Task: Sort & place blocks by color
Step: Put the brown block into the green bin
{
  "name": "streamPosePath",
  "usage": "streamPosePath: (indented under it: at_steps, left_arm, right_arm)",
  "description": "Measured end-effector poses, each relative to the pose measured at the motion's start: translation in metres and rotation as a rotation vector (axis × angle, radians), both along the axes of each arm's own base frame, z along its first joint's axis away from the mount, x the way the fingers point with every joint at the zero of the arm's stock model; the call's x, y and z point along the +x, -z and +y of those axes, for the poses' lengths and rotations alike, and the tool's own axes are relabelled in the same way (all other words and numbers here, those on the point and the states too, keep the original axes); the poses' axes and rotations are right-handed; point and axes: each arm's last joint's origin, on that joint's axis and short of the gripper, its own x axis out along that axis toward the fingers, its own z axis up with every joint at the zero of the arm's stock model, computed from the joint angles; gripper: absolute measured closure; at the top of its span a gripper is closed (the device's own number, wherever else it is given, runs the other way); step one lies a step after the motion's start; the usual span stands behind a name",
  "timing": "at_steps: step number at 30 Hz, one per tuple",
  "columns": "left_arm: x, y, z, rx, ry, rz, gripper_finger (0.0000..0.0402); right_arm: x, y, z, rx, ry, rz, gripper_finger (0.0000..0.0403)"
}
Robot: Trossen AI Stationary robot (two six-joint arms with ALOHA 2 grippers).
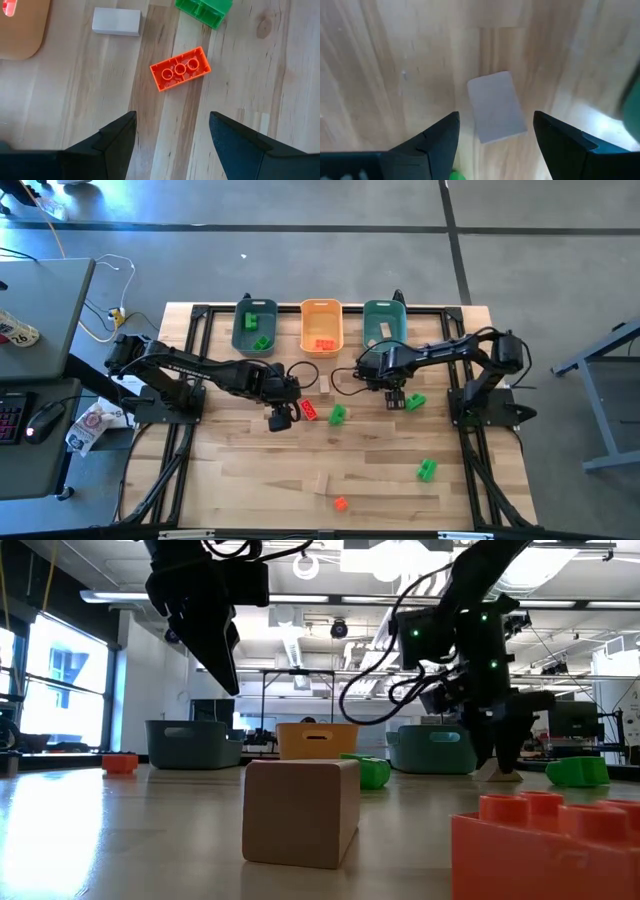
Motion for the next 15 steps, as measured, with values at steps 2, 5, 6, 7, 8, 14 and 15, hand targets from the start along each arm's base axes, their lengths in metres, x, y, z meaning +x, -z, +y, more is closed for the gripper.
streamPosePath:
  at_steps: [2,5,6,7,8,14,15]
  left_arm:
    - [0.0,0.0,0.0,0.0,0.0,0.0,0.0165]
    - [0.0001,0.0,0.0,0.0,0.0,-0.001,0.0165]
    - [0.0001,0.0,0.0,0.0,0.0,-0.001,0.0165]
    - [0.0001,0.0,0.0,0.0,0.0,-0.001,0.0165]
    - [0.0001,0.0,0.0,0.0,0.0,-0.001,0.0165]
    - [0.0001,-0.0001,0.0,0.0,0.0,-0.002,0.0165]
    - [0.0002,-0.0001,0.0,0.0,0.0,-0.002,0.0165]
  right_arm:
    - [0.0003,0.0033,0.0,0.004,0.0,0.015,0.0162]
    - [0.0012,0.0064,-0.0003,-0.002,0.018,0.023,0.0167]
    - [0.0012,0.0067,-0.0003,0.0,0.028,0.022,0.0172]
    - [0.0012,0.0067,-0.0002,0.0,0.04,0.021,0.018]
    - [0.0013,0.0067,-0.0002,0.001,0.047,0.019,0.0191]
    - [0.0015,0.0065,0.001,0.033,0.112,0.005,0.0292]
    - [0.0015,0.0063,0.0011,0.037,0.119,0.003,0.0301]
